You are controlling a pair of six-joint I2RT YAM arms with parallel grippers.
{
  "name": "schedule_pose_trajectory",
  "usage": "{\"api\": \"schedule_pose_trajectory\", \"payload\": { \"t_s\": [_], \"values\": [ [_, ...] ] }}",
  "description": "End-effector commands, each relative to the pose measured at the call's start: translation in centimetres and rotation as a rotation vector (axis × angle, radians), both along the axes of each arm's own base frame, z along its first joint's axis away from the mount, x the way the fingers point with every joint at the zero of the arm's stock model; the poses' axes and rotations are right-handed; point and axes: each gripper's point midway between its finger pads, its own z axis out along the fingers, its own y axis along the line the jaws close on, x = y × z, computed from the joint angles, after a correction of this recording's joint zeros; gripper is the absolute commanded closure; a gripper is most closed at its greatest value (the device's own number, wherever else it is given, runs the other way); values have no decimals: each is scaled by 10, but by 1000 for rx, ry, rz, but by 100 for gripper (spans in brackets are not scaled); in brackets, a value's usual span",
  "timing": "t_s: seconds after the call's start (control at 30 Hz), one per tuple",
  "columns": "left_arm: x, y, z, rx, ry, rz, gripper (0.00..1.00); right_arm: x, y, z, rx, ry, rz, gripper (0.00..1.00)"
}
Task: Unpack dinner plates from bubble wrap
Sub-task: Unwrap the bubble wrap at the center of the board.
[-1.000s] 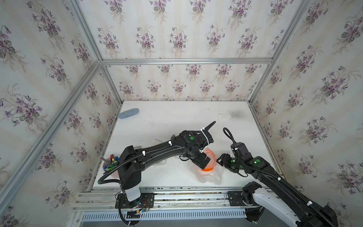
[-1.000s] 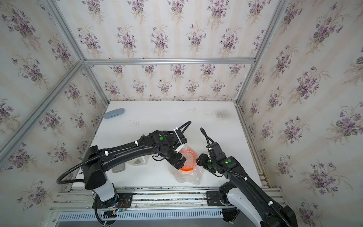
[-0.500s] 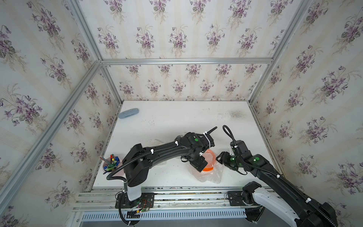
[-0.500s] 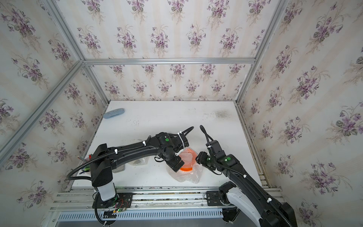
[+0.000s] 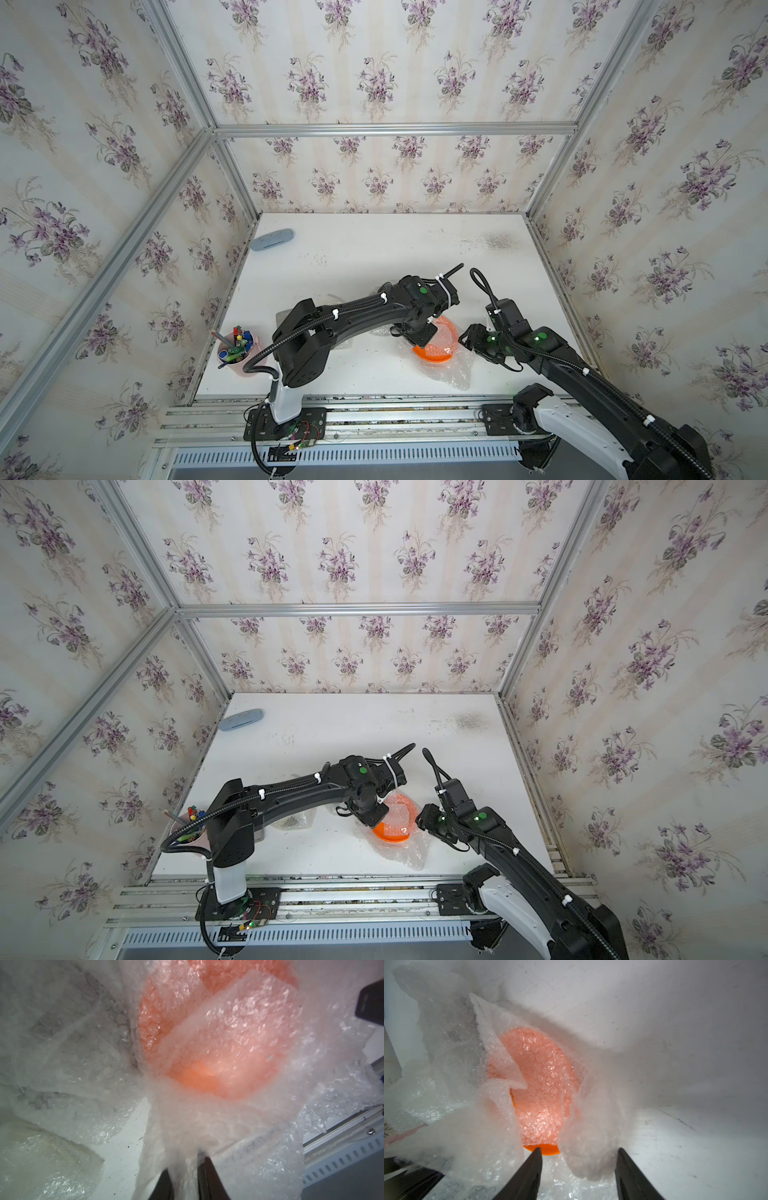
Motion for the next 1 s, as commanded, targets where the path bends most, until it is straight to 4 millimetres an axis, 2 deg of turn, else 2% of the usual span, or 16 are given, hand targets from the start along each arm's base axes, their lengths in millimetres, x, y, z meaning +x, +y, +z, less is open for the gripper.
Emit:
{"api": "schedule_pose_trajectory", "payload": {
  "t_s": [0.0, 0.1, 0.33, 0.53, 0.63, 0.77, 0.97],
  "values": [
    [6, 2, 8, -29, -20, 36, 83, 1, -6, 0, -34, -1, -16, 47],
    [10, 2, 13, -78, -26, 67, 84, -1, -10, -7, -46, 14, -22, 52],
    [9, -17, 32, -240, -32, 94, 84, -3, -17, -18, -86, 30, -22, 57],
    [19, -34, 55, -345, -62, 115, 84, -1, -20, -25, -93, 35, -62, 59],
    [23, -35, 58, -384, -56, 147, 83, -6, -20, -34, -88, 56, -67, 59],
    [27, -29, 54, -440, -39, 226, 83, -12, -25, -45, -95, 80, -86, 59],
    [33, -2, 36, -513, -2, 372, 83, -24, -29, -61, -88, 125, -105, 60]
  ]
}}
